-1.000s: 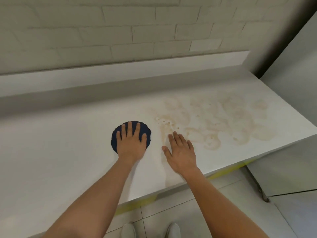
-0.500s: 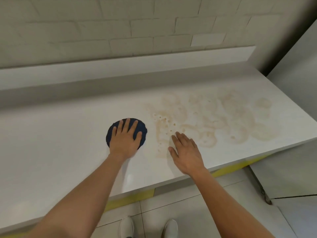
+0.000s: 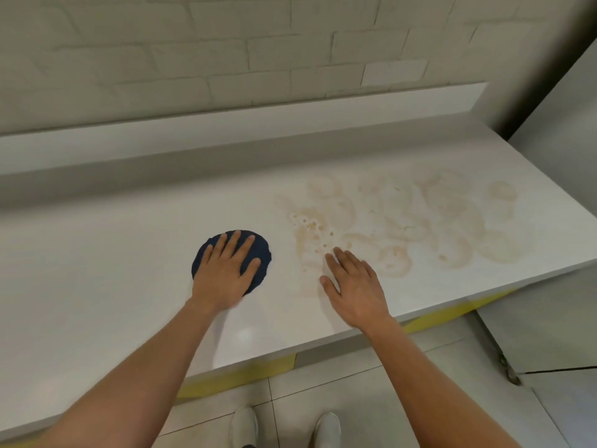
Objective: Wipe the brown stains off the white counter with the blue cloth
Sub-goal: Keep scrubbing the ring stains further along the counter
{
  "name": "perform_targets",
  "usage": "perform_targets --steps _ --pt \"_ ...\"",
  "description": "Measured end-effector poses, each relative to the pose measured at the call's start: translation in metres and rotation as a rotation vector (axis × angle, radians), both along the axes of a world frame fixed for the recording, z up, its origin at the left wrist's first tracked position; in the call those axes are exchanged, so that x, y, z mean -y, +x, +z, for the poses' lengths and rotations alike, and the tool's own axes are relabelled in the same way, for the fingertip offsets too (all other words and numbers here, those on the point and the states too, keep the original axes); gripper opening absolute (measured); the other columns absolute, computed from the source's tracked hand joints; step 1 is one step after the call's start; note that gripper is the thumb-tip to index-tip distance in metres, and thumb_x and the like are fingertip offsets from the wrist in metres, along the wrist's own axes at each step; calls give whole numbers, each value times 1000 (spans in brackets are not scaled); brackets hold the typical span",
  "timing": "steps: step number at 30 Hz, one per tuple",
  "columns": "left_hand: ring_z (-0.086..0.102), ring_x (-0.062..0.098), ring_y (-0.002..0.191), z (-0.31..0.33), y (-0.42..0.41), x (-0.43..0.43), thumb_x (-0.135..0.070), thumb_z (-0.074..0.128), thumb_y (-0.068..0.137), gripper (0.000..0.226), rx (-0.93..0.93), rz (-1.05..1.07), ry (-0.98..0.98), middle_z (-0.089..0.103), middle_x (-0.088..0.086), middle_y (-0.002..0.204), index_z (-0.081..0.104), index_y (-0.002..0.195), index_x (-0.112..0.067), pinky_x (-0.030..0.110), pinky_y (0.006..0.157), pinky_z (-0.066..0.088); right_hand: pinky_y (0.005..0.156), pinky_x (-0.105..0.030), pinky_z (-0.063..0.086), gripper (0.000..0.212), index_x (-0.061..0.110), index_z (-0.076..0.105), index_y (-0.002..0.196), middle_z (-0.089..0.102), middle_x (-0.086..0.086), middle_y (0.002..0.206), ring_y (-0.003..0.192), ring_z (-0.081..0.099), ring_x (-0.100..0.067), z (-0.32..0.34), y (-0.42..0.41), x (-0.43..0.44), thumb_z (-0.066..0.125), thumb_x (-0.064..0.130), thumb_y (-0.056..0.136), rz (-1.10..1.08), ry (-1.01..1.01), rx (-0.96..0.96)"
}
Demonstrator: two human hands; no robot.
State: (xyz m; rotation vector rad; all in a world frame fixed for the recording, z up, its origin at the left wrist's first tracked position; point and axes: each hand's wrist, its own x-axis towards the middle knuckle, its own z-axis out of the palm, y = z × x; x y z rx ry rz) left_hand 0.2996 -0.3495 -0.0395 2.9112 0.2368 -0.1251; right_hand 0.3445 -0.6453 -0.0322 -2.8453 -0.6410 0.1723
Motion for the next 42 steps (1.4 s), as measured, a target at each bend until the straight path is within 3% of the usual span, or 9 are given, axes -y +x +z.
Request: perform_targets --steps 4,8,14,17,20,26,28,32,42 --pt "-2 26 156 -5 -1 36 -58 11 103 65 5 132 10 1 2 170 5 162 -32 47 125 -1 124 -38 7 59 27 22 158 14 5 166 153 8 -14 0 0 -1 21 52 105 -10 8 -7" --pt "-3 27 156 -4 -17 81 -59 6 101 67 13 112 -8 1 3 170 4 162 -31 47 125 -2 124 -36 11 54 27 25 158 19 7 165 151 14 -12 4 6 2 25 42 106 -17 72 -60" --pt "-5 29 156 0 -23 148 -58 8 101 69 -9 7 -49 -1 7 170 6 163 -27 49 124 -5 116 -21 18 48 22 34 155 34 5 160 145 30 -10 17 12 9 34 28 107 -199 471 -209" --pt "-13 27 155 4 -5 165 -58 13 102 68 -58 -103 -97 -8 5 170 3 162 -28 48 124 -10 114 -24 26 46 23 39 152 40 4 156 142 36 -12 24 11 6 36 26 106 -387 699 -213" --pt "-12 23 155 8 1 150 -58 17 104 65 -65 -202 -189 -7 1 170 4 162 -32 42 123 -9 111 -24 28 44 23 42 150 43 6 153 139 38 -11 28 6 -1 36 27 107 -457 763 -116" --pt "0 20 156 9 -10 62 -54 19 106 61 60 -67 -266 5 0 170 13 162 -31 37 125 1 105 -35 41 38 17 58 136 58 -2 138 124 51 -26 26 -19 -32 39 27 104 -189 453 119" --pt "-1 20 156 10 -7 36 -52 21 107 60 61 -25 -237 4 -1 170 13 162 -29 36 124 -1 113 -38 34 47 18 47 146 48 -2 150 136 43 -26 20 -27 -47 36 37 104 -102 334 44" --pt "-1 22 156 13 3 3 -51 23 106 61 80 -37 -171 4 0 170 13 162 -29 39 125 1 123 -51 -3 69 33 3 159 -1 0 168 154 -5 -25 -4 -39 -66 8 66 99 -31 -11 -45" --pt "-4 21 156 9 23 -30 -58 18 104 66 31 -96 -53 -1 -1 170 4 163 -30 39 126 0 121 -52 -10 72 35 -8 158 -14 -1 166 152 -17 -26 -9 -43 -93 -3 72 96 -65 -79 -1"
